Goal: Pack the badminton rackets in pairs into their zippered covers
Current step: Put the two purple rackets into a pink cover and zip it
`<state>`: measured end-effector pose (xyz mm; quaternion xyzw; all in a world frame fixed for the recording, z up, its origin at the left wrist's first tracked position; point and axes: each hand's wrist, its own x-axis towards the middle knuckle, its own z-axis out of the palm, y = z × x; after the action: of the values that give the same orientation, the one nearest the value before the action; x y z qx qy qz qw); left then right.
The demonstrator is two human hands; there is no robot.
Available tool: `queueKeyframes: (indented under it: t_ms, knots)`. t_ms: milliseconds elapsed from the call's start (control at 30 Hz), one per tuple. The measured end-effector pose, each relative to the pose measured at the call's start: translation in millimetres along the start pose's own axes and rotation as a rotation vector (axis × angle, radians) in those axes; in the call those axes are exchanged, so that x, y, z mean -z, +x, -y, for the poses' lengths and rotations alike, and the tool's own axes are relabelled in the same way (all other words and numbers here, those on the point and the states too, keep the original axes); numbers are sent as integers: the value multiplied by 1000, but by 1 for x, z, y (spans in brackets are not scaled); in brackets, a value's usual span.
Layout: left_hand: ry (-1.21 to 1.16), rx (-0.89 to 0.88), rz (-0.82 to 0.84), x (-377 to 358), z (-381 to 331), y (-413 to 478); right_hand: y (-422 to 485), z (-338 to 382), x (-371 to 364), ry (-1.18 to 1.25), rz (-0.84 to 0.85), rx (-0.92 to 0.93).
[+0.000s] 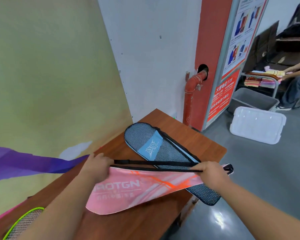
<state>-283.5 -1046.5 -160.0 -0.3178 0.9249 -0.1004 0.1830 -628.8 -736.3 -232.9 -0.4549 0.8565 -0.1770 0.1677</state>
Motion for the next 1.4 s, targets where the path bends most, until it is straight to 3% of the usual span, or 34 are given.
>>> queueKeyframes:
  t_ms: [100,200,267,433,567,767,933,1200,1400]
  knots:
    - [-34,16,-126,-6,19,-15,6,-4,1,-126,-110,94]
    - [-177,-2,-278,-20,21,-25,10,24,3,-442,-29,54]
    - [-407,-77,-311,-25,16,-28,11,52,-4,-513,10,67]
    - [-763,-119,-258,-26,7,-45,5,169,-51,-221,145,274]
    - [-845,-97,-231,-28,8,-61,-1,247,-83,2,125,335]
    - [-955,-67,-172,-30,11,-71,-7,289,-98,-54,25,369]
    - [-988,-57,-152,-34,12,-71,-11,293,-101,50,-74,380]
    - [-911,-93,-196,-37,20,-72,-6,292,-100,200,-167,92]
    - [-775,-93,-197,-45,58,-74,-3,234,-87,173,-255,-170]
